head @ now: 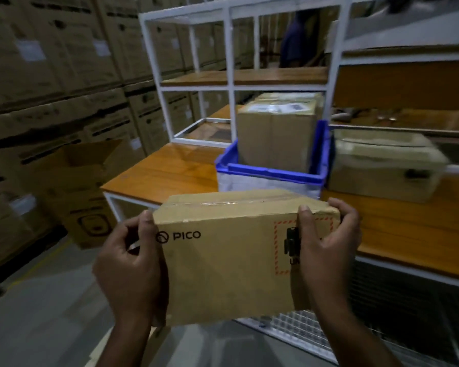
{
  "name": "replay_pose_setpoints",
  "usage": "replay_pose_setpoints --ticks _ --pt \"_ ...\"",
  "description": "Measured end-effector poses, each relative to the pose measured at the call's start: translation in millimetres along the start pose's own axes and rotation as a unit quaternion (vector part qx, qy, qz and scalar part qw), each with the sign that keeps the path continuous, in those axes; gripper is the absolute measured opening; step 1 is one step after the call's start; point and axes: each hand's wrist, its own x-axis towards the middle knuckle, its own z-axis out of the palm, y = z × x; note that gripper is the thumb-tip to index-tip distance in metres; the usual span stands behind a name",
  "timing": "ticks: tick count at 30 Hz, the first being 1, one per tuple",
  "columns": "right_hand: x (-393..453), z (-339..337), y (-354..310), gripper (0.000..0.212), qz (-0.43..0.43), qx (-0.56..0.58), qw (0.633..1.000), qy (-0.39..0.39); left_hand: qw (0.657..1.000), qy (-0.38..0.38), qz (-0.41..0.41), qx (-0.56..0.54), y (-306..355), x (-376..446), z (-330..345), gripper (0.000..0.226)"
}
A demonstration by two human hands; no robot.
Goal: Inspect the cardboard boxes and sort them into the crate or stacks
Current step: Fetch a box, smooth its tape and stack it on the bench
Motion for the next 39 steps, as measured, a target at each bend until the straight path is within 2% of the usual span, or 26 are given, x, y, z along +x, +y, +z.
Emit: replay_pose_setpoints --ticks 5,8,13,21,26,32,39 --pt "47 -83 20 0.051 -0.001 -0.031 0.998 0.056 0.999 -0.024 0.006 -0.028 56 -52 52 0.022" --pt "67 -123 32 0.051 0.007 -0.04 0.996 0.08 0.998 -0.036 0.006 -0.046 81 -84 78 0.022" --pt "98 -190 51 0.069 0.026 -0.031 0.992 0.12 0.993 -0.067 0.031 -0.089 128 -131 115 0.016" --pt "140 -266 75 0.046 0.036 0.005 0.983 0.182 0.974 -0.149 0.038 -0.164 169 -181 178 0.019" --pt "159 -280 96 0.047 0.043 0.016 0.978 0.201 0.959 -0.214 0.014 -0.184 163 -184 225 0.014" --pt "180 -269 130 0.047 0.072 -0.019 0.976 0.204 0.941 -0.276 -0.026 -0.192 136 -179 283 0.023" --pt "196 -248 151 0.049 0.061 -0.155 0.973 0.158 0.937 -0.344 0.021 -0.054 112 -154 327 0.03"
